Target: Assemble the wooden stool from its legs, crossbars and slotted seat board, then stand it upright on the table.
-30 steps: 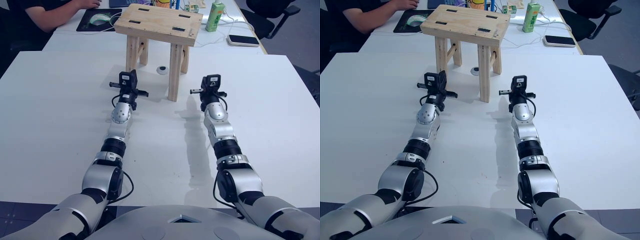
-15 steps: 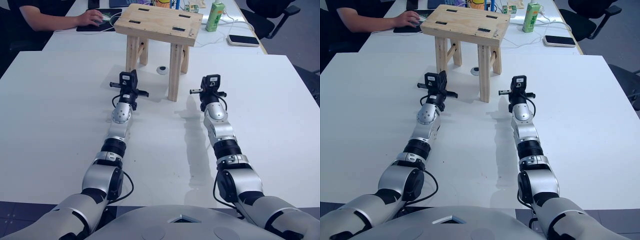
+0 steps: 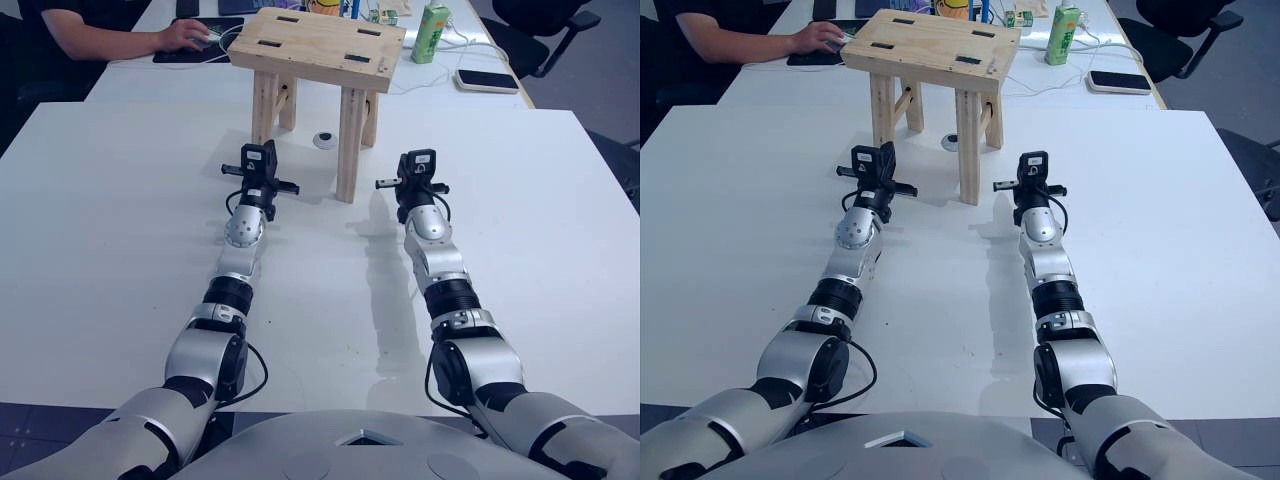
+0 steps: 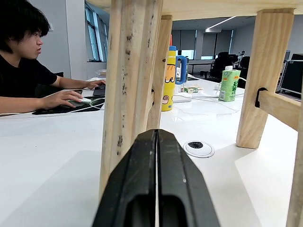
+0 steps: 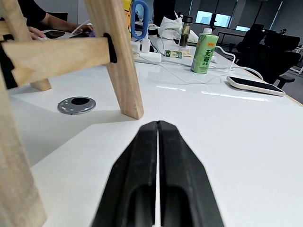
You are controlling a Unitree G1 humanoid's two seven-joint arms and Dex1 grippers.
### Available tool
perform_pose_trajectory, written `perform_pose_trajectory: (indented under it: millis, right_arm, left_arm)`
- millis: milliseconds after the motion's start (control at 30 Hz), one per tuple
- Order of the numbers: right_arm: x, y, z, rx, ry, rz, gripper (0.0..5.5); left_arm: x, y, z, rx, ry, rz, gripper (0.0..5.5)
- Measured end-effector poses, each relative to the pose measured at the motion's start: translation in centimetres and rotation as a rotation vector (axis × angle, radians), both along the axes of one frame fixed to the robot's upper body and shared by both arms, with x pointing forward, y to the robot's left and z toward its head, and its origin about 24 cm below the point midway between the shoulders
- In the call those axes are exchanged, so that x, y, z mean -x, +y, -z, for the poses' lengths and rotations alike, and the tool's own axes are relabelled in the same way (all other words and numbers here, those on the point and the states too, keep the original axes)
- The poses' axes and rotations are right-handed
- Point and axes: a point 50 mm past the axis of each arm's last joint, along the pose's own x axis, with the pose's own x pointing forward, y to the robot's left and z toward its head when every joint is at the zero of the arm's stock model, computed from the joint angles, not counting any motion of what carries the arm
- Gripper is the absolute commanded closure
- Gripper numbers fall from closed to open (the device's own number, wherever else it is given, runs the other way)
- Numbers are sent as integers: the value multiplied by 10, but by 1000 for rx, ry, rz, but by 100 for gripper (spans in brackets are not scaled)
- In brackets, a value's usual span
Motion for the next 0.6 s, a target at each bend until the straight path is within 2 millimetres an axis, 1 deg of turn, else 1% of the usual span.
perform_pose_trajectory:
  millis: [600]
  right_arm:
    - [-2,5,-4,-7,-10,-11,550]
  left_arm:
    - [0,1,1,-3,8,4,549]
